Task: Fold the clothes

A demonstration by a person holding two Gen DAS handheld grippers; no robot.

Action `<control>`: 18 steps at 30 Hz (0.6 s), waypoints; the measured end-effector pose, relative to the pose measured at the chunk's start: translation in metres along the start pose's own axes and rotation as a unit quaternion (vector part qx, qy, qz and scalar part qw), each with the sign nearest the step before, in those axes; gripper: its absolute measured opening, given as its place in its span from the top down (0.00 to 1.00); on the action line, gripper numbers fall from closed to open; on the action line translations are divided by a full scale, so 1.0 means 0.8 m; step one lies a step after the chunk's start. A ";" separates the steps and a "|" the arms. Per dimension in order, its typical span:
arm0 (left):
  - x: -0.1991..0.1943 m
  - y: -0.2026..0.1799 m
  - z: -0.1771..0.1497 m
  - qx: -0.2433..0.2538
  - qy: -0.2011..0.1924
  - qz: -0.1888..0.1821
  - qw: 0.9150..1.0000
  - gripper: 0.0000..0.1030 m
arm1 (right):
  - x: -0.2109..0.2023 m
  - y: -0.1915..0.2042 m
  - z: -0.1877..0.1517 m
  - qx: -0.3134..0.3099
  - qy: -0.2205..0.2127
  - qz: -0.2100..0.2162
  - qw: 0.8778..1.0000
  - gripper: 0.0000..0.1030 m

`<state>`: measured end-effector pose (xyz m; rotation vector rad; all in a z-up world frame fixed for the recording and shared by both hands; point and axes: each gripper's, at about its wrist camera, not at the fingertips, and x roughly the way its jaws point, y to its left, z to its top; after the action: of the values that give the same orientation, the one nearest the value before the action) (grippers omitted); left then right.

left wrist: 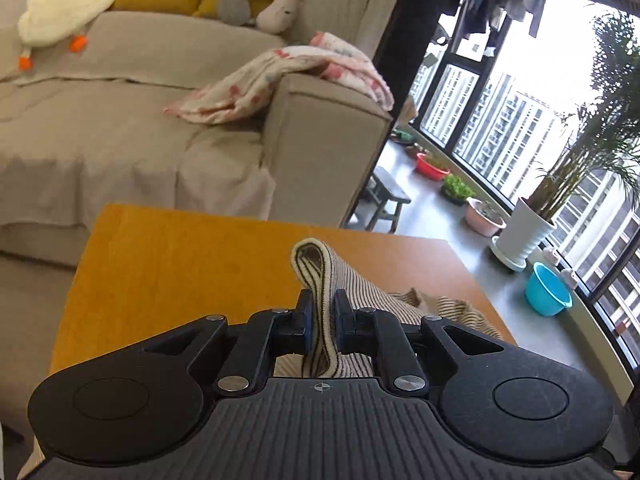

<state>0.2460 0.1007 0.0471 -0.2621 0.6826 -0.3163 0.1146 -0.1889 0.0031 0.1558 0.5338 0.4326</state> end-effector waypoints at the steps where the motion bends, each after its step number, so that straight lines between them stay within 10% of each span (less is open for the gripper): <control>1: -0.007 0.006 -0.005 -0.007 0.003 -0.006 1.000 0.88 | -0.006 -0.001 0.000 0.010 0.021 0.022 0.999 0.01; 3: -0.026 0.008 -0.021 -0.009 0.010 -0.030 0.999 0.88 | -0.029 0.003 0.007 -0.005 0.040 0.069 0.997 0.15; 7: -0.052 -0.016 -0.065 0.009 0.044 -0.085 0.995 0.88 | -0.065 0.005 0.060 -0.100 0.021 0.018 0.995 0.54; 18: -0.031 -0.043 -0.108 0.021 0.089 -0.085 0.992 0.86 | 0.132 -0.074 0.093 -0.058 0.114 -0.147 0.981 0.64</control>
<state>0.1646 0.0666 0.0081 -0.2537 0.8305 -0.5205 0.2564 -0.1985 0.0033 -0.0870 0.7437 0.1915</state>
